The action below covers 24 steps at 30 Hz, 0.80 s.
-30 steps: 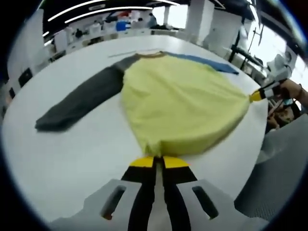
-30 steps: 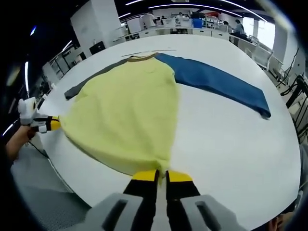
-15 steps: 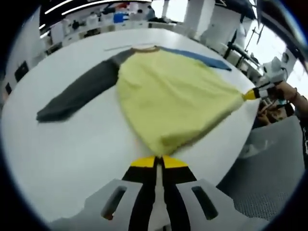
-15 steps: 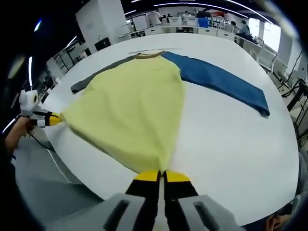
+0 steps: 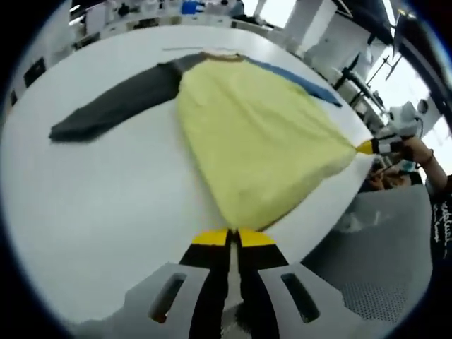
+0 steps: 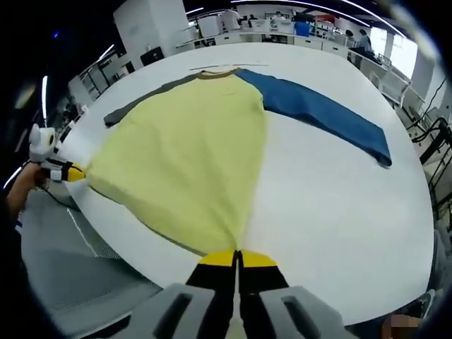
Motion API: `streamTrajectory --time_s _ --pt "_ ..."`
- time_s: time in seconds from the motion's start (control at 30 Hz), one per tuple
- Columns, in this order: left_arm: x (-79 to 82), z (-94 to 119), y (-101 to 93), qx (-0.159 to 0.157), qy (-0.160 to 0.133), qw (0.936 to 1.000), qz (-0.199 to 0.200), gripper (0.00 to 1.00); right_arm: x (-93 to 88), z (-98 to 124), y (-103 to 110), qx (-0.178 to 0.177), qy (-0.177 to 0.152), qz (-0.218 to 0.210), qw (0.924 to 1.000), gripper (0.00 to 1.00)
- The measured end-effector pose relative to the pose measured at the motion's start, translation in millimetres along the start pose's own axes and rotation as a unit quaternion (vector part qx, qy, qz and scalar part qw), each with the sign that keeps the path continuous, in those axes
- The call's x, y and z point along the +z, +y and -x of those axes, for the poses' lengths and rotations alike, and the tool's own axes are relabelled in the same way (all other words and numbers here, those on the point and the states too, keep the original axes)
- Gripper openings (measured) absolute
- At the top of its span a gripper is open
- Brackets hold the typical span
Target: Fold the garment on the visible template until the final outline fits inside the template.
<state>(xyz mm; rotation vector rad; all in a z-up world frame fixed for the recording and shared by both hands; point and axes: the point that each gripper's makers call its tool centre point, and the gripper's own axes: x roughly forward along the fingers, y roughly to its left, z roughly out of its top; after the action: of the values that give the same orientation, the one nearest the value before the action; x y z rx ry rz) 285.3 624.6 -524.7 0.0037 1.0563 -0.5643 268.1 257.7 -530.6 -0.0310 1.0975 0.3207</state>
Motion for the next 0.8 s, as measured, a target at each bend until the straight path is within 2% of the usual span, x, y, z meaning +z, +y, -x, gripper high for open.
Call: streamTrajectory --time_s 0.4,0.8 --pt "-8.9 0 -2.4 0.007 0.013 0.9999 -0.009 0.0 -7.6 -1 -2 -0.002 0.008 0.0 1.0 0.0" --pt "-12.8 0 -3.2 0.008 0.013 0.9999 -0.002 0.0 -10.5 -1 -2 0.001 0.011 0.0 0.9999 0.0"
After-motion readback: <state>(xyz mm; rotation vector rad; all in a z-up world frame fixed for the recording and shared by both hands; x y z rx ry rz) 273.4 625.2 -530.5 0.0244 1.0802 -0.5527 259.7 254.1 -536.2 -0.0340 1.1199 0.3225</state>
